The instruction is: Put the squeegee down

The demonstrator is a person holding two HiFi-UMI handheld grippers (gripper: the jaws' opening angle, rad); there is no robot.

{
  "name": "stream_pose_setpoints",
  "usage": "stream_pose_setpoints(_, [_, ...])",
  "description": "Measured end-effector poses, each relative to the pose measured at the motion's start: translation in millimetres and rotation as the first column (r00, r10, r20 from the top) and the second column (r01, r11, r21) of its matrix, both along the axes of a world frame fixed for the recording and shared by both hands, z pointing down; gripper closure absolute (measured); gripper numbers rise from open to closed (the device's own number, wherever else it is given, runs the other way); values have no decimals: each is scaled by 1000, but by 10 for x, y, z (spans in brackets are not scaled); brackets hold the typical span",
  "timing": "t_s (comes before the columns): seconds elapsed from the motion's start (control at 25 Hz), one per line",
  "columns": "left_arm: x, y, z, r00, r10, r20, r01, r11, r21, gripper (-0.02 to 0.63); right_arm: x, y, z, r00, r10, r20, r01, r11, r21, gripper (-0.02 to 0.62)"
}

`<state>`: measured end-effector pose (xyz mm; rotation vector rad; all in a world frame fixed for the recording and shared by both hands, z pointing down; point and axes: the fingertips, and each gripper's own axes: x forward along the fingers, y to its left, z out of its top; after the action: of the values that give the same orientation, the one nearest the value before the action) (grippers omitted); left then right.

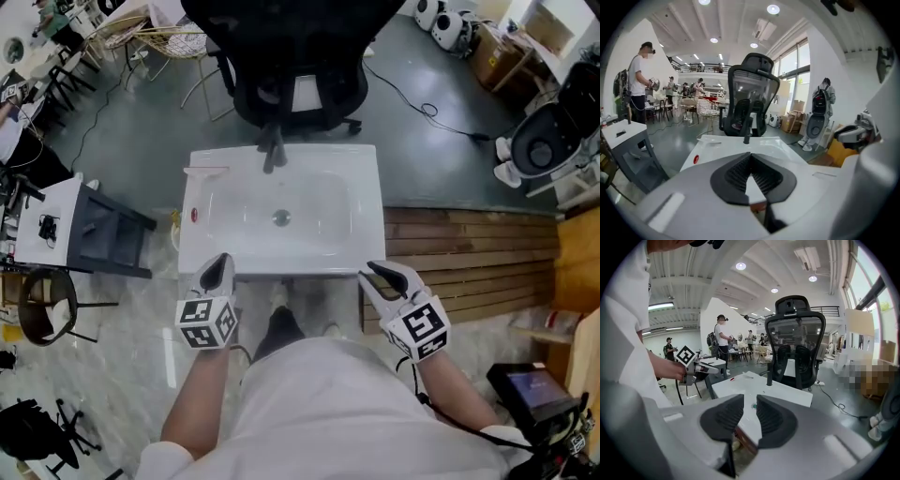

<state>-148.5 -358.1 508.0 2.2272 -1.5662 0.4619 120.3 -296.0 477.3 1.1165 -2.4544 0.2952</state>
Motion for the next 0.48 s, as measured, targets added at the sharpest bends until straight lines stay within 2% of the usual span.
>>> stream_pose_setpoints(0.12, [358, 397, -72, 993, 95, -70, -97, 995, -25, 598, 9, 172, -10, 999, -30, 14, 30, 999, 15, 520])
stream_pose_setpoints(0.24, [722, 778, -167, 971, 182, -154, -191, 981, -39, 598, -23, 347, -28, 997, -74, -8, 75, 996, 52, 552])
stream_pose_setpoints(0.48, [1302, 1386, -386, 913, 349, -212, -359, 933, -10, 598, -154, 591, -35, 988, -155, -16, 156, 986, 66, 586])
